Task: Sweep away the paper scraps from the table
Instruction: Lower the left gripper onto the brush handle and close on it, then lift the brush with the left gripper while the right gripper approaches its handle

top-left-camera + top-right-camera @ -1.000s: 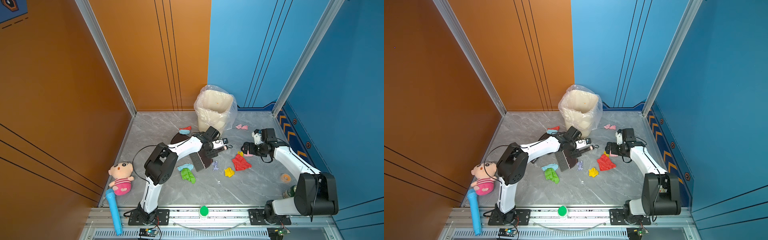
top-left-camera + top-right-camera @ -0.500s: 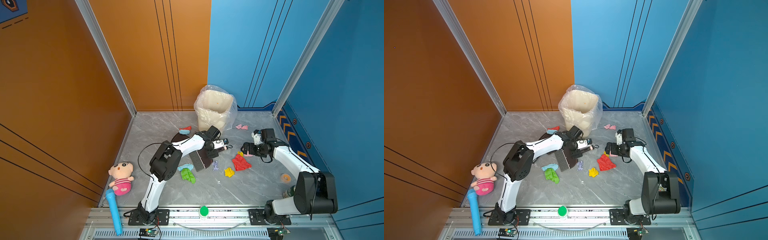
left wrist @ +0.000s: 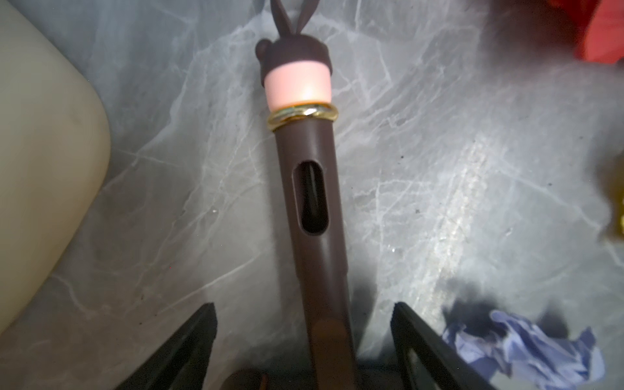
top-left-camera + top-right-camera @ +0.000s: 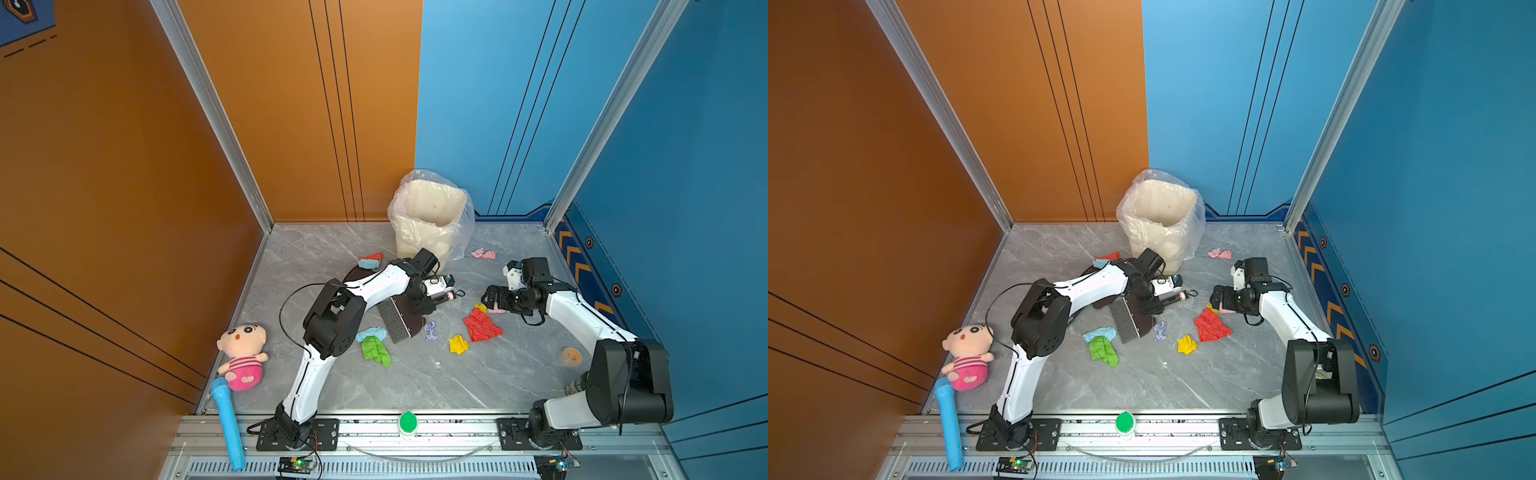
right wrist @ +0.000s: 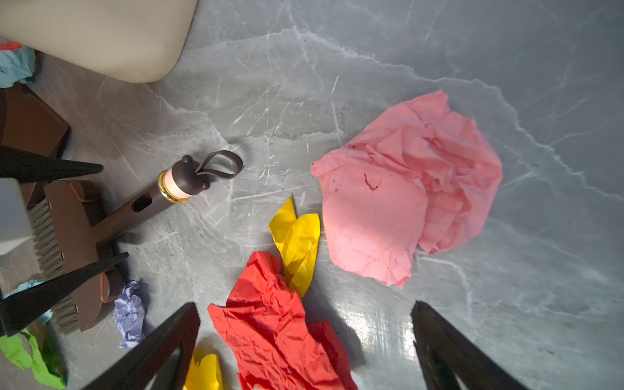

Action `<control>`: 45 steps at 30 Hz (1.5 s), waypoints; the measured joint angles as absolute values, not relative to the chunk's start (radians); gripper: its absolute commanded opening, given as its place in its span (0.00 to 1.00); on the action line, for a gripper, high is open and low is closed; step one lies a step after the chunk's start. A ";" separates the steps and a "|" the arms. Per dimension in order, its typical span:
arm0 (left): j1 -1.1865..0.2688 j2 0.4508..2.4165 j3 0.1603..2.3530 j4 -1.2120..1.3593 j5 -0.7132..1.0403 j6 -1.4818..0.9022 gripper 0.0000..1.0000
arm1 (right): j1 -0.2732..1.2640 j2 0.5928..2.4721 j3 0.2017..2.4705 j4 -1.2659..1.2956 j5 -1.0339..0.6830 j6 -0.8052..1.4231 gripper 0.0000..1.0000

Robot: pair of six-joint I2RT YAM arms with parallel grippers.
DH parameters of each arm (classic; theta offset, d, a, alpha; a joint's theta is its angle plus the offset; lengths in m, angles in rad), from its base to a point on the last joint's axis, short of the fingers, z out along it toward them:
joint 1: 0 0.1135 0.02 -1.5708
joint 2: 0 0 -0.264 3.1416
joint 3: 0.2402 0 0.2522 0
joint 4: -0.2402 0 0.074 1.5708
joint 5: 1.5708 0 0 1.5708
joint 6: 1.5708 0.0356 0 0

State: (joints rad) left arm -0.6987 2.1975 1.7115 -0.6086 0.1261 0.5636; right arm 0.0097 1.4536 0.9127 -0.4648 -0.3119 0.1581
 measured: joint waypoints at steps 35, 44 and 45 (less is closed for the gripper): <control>-0.704 2.269 1.808 -0.733 0.121 0.492 0.60 | 0.006 1.454 0.918 -0.465 -0.320 0.158 0.99; -0.706 2.285 1.834 -0.744 0.128 0.492 0.37 | 0.006 1.454 0.923 -0.473 -0.331 0.158 0.98; -0.706 2.287 1.837 -0.744 0.130 0.488 0.34 | 0.006 1.454 0.923 -0.474 -0.332 0.158 0.97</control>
State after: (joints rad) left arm -0.7059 2.2871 1.8366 -0.7441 0.1303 0.4877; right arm 0.0063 1.4544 0.9230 -0.4736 -0.3325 0.1577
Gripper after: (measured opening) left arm 0.390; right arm 0.981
